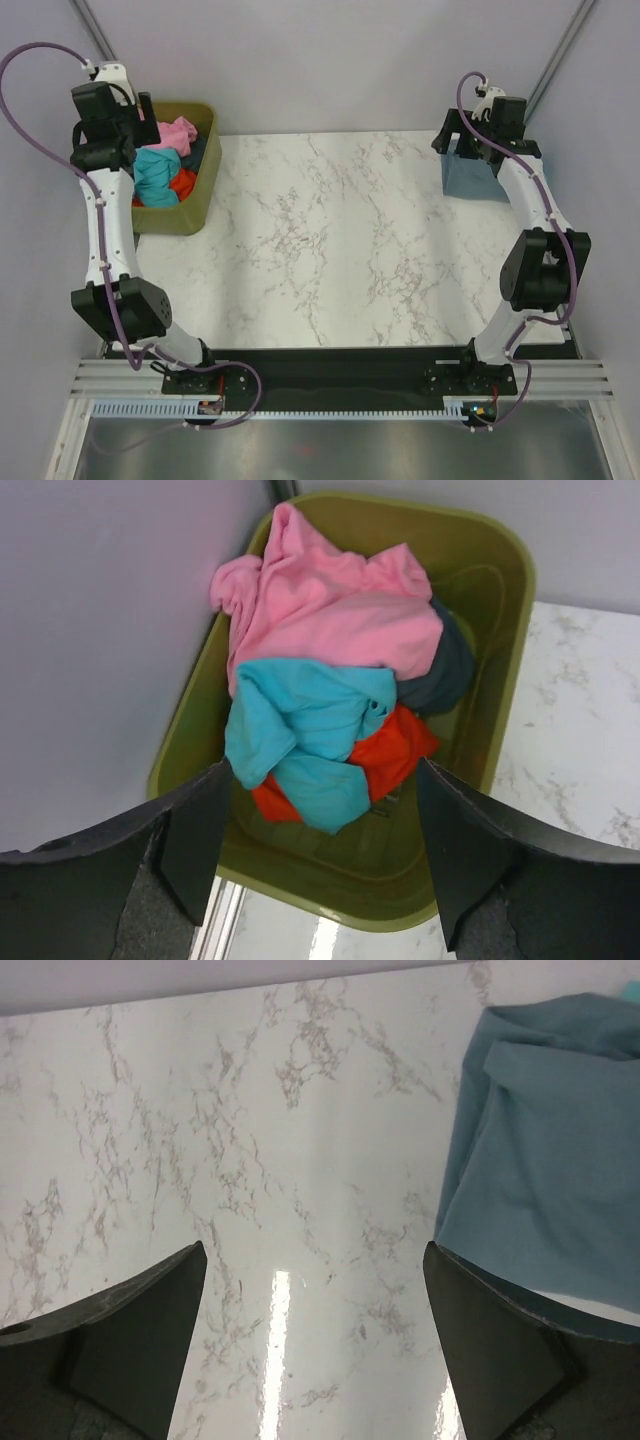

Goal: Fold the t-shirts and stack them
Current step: Grab the tshirt from the pile

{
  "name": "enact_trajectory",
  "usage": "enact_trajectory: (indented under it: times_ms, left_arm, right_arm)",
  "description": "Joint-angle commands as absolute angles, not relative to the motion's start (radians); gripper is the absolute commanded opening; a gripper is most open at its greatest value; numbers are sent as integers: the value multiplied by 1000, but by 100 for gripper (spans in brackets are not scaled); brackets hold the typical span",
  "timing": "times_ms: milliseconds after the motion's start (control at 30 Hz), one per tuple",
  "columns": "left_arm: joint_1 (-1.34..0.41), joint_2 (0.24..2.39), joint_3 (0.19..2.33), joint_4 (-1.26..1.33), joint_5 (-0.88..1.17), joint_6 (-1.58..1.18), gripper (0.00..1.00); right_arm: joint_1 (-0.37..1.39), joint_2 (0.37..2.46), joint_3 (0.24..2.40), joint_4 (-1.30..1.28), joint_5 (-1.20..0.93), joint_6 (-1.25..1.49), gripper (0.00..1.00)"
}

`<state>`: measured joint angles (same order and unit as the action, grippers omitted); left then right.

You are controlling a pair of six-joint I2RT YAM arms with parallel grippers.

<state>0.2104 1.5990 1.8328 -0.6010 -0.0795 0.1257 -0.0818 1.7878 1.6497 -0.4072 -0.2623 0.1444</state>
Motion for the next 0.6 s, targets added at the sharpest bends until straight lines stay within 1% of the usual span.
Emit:
enact_trajectory:
  times_ms: [0,33,67,133,233,300,567]
  left_arm:
    - [268,1611,1770,-614,29,184,81]
    - [284,1620,1754,-614,47,186,77]
    - [308,1629,1749,-614,58,186,75]
    - [333,1670,1746,-623,87,193,64]
    - [383,1730,1765,-630,126,154,59]
    - [411,1772,1773,-627,126,123,59]
    - [413,1827,1761,-571,98,94,62]
  right_arm:
    - [-74,1805,1635,-365,-422,123,98]
    - [-69,1805,1634,-361,-436,120,98]
    - [-61,1809,1635,-362,-437,117,98]
    - [-61,1819,1643,-361,-440,115,98]
    - [-61,1824,1646,-364,-442,109,98]
    - [-61,1819,1637,-362,-443,106,98]
    - [-60,1804,1591,-357,-446,91,98]
